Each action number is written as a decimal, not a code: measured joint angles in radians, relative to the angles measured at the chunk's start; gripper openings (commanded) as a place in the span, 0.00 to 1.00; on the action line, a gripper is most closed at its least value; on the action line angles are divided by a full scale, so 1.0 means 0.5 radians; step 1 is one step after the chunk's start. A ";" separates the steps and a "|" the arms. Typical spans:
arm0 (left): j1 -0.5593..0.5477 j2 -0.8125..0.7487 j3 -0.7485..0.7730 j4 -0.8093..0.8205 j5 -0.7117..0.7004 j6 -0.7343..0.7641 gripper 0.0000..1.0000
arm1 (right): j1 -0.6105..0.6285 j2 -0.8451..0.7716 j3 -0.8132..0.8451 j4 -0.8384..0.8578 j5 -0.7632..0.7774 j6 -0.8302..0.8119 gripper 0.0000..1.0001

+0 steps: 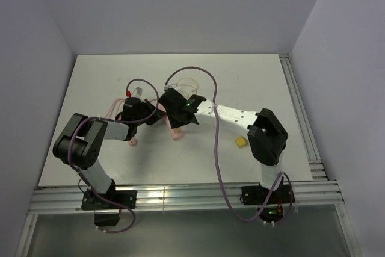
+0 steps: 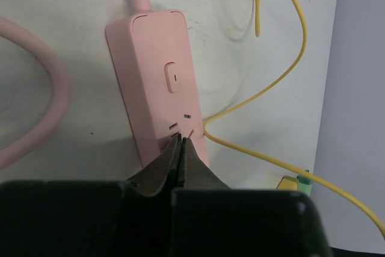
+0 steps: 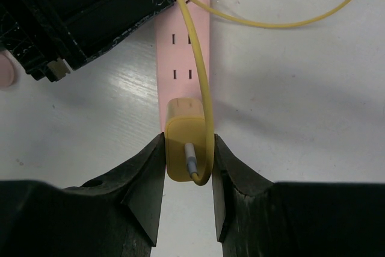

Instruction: Insert the plug

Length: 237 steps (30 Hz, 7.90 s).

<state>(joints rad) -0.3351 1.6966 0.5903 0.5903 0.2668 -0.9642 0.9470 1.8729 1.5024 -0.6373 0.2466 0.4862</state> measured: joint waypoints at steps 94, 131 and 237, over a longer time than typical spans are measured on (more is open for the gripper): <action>-0.010 -0.071 -0.056 -0.082 0.153 -0.043 0.00 | 0.243 0.034 -0.407 0.528 0.391 -0.076 0.71; -0.024 -1.690 -0.125 -1.367 -0.265 0.227 0.63 | -0.887 -1.329 -1.514 0.003 0.081 0.402 0.99; -0.954 -1.863 0.315 -0.742 1.448 1.441 0.79 | -0.264 -1.418 -0.990 1.352 -3.062 1.038 0.00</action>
<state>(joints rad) -0.8124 0.7650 0.7479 0.2192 0.9909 -0.2436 0.8150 1.1641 1.0073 0.0387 -1.2846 1.0054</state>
